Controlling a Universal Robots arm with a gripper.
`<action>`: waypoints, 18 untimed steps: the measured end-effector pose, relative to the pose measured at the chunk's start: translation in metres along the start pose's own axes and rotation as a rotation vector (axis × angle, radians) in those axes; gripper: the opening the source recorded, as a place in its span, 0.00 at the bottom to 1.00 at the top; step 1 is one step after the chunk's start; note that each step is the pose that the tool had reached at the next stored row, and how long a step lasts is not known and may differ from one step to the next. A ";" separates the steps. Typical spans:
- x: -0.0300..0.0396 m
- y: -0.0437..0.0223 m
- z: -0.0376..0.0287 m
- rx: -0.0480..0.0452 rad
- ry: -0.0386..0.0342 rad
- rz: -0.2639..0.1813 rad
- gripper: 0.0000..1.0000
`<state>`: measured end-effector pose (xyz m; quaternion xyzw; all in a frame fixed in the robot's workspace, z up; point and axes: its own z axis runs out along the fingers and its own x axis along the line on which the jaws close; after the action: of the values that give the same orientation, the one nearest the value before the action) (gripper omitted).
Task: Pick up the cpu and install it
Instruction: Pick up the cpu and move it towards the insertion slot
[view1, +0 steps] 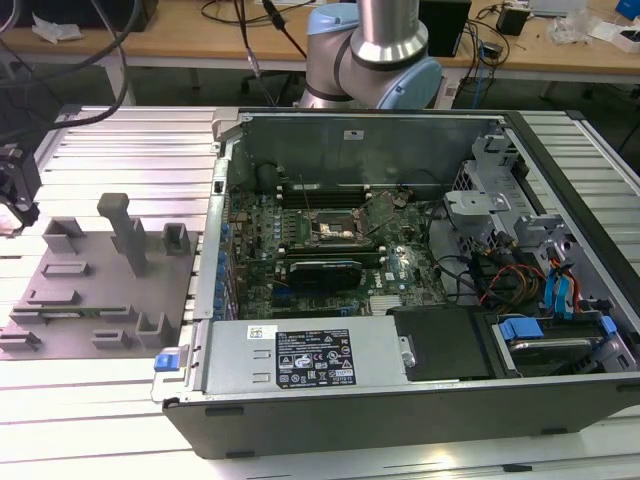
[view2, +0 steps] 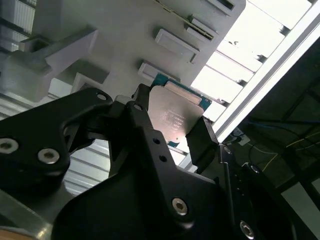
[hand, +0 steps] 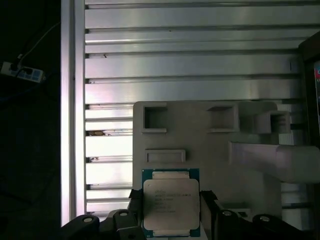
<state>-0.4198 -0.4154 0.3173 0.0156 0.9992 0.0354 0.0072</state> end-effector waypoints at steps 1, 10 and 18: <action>0.0000 0.0001 -0.0021 0.0001 0.0000 0.000 0.55; -0.0003 0.0016 -0.0225 0.0001 0.0002 -0.002 0.55; -0.0005 0.0026 -0.0353 0.0000 0.0003 -0.004 0.55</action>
<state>-0.4198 -0.4152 0.3526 0.0136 0.9993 0.0354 0.0071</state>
